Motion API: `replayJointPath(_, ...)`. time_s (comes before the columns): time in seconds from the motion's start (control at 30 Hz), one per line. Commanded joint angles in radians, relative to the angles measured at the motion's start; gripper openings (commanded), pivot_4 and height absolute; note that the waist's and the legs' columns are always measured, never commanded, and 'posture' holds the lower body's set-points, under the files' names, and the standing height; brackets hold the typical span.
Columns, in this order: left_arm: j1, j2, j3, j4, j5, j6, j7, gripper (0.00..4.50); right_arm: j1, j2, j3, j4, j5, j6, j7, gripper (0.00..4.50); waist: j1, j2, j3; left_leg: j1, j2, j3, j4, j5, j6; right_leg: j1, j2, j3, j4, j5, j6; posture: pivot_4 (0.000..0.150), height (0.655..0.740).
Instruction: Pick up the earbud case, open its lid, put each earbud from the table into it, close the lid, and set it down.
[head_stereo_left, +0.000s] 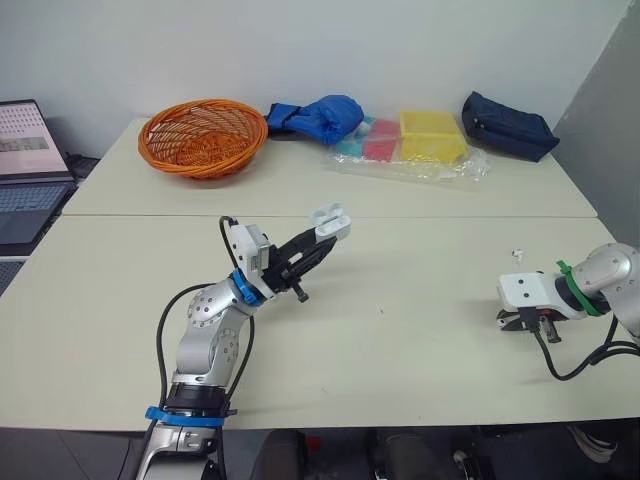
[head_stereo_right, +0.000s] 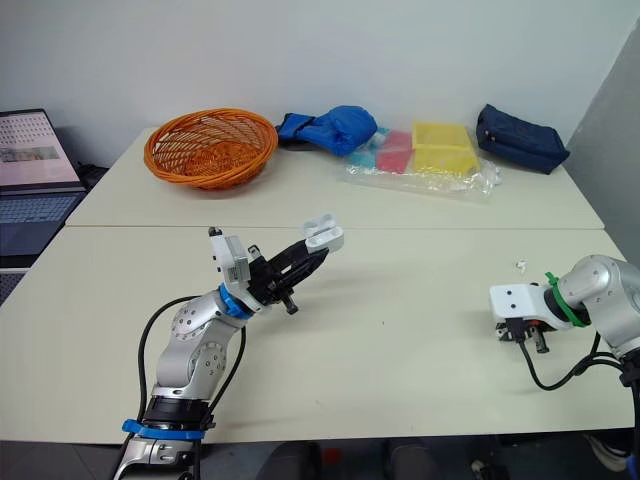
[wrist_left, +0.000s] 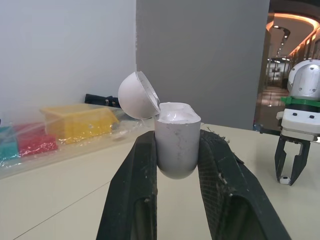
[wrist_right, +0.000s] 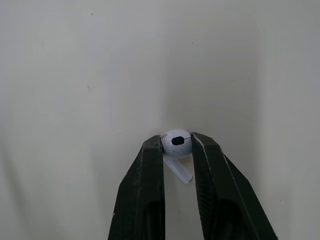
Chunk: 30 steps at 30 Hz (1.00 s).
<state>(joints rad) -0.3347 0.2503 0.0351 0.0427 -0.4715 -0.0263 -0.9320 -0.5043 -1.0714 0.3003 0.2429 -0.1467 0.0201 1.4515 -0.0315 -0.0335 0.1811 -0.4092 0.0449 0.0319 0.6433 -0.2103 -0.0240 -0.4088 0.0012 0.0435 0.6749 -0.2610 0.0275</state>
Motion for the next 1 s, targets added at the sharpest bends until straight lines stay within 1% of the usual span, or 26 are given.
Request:
replayJointPath(0.03, -0.006, -0.001, -0.002, -0.043, -0.017, -0.010, -0.005, 0.76, 0.007, -0.020, -0.036, -0.011, 0.018, 0.035, 0.009, 0.41, 0.000, 0.000, 0.000, 0.000, 0.000, 0.000, 0.000, 0.000, 0.000, 0.000, 0.000, 0.000, 0.000, 0.000, 0.000, 0.150, 0.7400)
replayJointPath(0.13, 0.005, -0.001, -0.005, -0.057, -0.017, -0.009, -0.001, 0.76, 0.084, -0.072, -0.104, -0.053, 0.073, 0.119, 0.017, 0.41, 0.003, 0.000, 0.000, 0.000, 0.000, 0.000, 0.000, 0.000, 0.000, 0.000, 0.000, 0.000, 0.000, 0.000, 0.000, 0.150, 0.7400)
replayJointPath(0.23, 0.020, 0.000, -0.003, -0.073, -0.018, -0.008, 0.006, 0.76, 0.221, -0.140, -0.240, -0.117, 0.168, 0.355, 0.008, 0.41, 0.014, 0.000, 0.000, -0.001, 0.000, -0.001, -0.001, 0.000, 0.000, 0.000, -0.002, -0.001, -0.001, 0.000, 0.000, 0.150, 0.7400)
replayJointPath(0.27, 0.027, 0.000, -0.001, -0.081, -0.019, -0.004, 0.012, 0.76, 0.268, -0.162, -0.279, -0.127, 0.182, 0.394, -0.005, 0.41, 0.015, 0.000, 0.000, -0.001, 0.000, -0.001, -0.001, 0.000, 0.000, 0.000, -0.002, -0.001, -0.001, -0.001, 0.000, 0.150, 0.7400)
replayJointPath(0.33, 0.041, 0.000, -0.004, -0.098, -0.021, 0.003, 0.017, 0.76, 0.363, -0.198, -0.339, -0.127, 0.182, 0.391, -0.034, 0.41, 0.015, 0.000, 0.000, -0.002, 0.000, 0.000, 0.000, 0.000, 0.000, 0.000, -0.003, 0.000, -0.001, 0.000, 0.000, 0.150, 0.7400)
replayJointPath(0.37, 0.050, 0.003, -0.015, -0.104, -0.013, -0.005, 0.003, 0.76, 0.417, -0.213, -0.363, -0.113, 0.170, 0.357, -0.059, 0.41, 0.015, 0.000, 0.000, -0.002, 0.000, 0.000, 0.000, 0.000, 0.000, 0.000, -0.003, 0.000, -0.001, 0.000, 0.000, 0.150, 0.7400)
replayJointPath(0.47, 0.056, 0.000, -0.028, -0.110, -0.013, -0.001, -0.005, 0.76, 0.500, -0.219, -0.381, -0.066, 0.144, 0.283, -0.122, 0.41, 0.012, 0.000, 0.000, 0.000, 0.000, 0.000, 0.001, 0.000, 0.000, 0.002, -0.002, 0.000, -0.001, -0.001, 0.000, 0.150, 0.7400)
replayJointPath(0.53, 0.044, -0.002, -0.028, -0.103, -0.014, 0.004, 0.001, 0.76, 0.519, -0.216, -0.373, -0.041, 0.143, 0.271, -0.135, 0.41, 0.004, 0.000, 0.000, 0.001, -0.001, 0.000, 0.002, 0.000, 0.000, 0.002, -0.002, 0.001, 0.000, -0.003, -0.005, 0.150, 0.7400)
replayJointPath(0.63, 0.034, 0.008, -0.038, -0.099, -0.007, -0.015, -0.022, 0.76, 0.518, -0.212, -0.360, -0.015, 0.145, 0.251, -0.144, 0.41, 0.001, 0.000, 0.000, 0.005, -0.003, 0.001, 0.002, 0.000, 0.000, 0.004, -0.002, 0.001, 0.001, -0.003, -0.005, 0.150, 0.7400)
replayJointPath(0.83, 0.037, 0.002, -0.035, -0.111, -0.017, 0.012, -0.005, 0.76, 0.430, -0.182, -0.330, 0.024, 0.146, 0.274, -0.162, 0.41, -0.001, -0.001, 0.000, 0.005, -0.004, 0.000, 0.002, 0.000, 0.000, 0.005, -0.002, 0.003, 0.000, -0.003, -0.005, 0.150, 0.7400)
replayJointPath(0.9, 0.044, 0.002, -0.036, -0.119, -0.018, 0.017, -0.003, 0.76, 0.424, -0.181, -0.321, 0.031, 0.143, 0.272, -0.160, 1.16, -0.002, -0.001, 0.000, 0.005, -0.004, 0.000, 0.002, 0.000, 0.000, 0.005, -0.002, 0.004, 0.000, -0.002, -0.004, 0.150, 0.7400)
replayJointPath(1.0, 0.051, 0.003, -0.036, -0.125, -0.019, 0.020, -0.001, 0.76, 0.426, -0.184, -0.318, 0.033, 0.144, 0.267, -0.159, 2.15, -0.001, -0.001, 0.000, 0.005, -0.004, 0.001, 0.001, 0.000, 0.000, 0.005, -0.002, 0.003, 0.000, -0.002, -0.004, 0.150, 0.7400)
